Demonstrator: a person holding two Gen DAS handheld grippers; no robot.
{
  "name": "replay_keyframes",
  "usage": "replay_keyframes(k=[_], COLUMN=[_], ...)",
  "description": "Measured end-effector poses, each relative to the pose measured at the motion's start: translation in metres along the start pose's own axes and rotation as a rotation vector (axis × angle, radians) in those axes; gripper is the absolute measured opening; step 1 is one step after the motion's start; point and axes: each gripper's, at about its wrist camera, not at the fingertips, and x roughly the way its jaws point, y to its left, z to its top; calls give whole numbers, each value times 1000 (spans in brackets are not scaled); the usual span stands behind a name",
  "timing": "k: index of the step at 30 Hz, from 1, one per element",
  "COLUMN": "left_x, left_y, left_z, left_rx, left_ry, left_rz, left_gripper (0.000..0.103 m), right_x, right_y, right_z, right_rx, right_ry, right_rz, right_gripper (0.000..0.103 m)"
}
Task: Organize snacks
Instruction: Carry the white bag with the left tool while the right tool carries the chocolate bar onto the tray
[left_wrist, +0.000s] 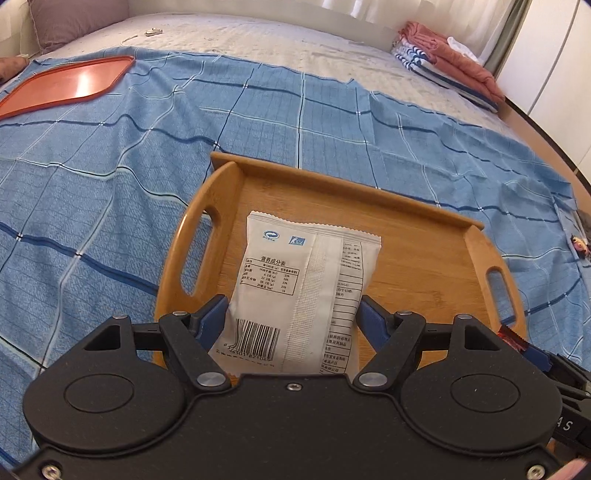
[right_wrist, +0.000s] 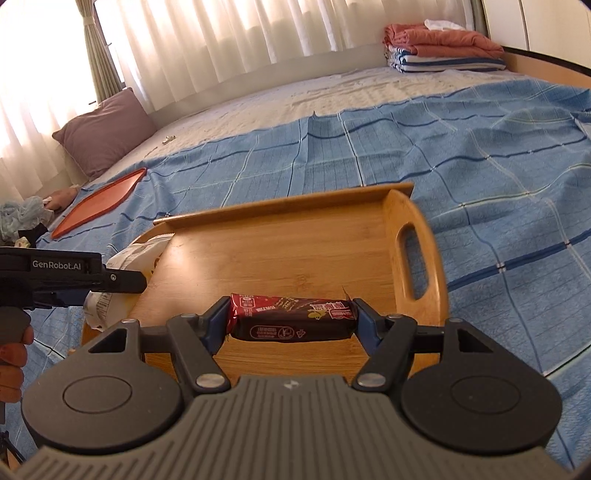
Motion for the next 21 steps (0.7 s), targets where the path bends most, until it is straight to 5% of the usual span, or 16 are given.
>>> replay_keyframes(k=[21], left_x=[27], left_y=[-4], left_z=[-19], left_rx=[4], left_ry=[1], left_rz=[98], left_gripper=[74], right_x=[9], right_y=[8], right_z=[-22], right_rx=[-101], right_ry=[7], right_rz=[-47], right_gripper=[73])
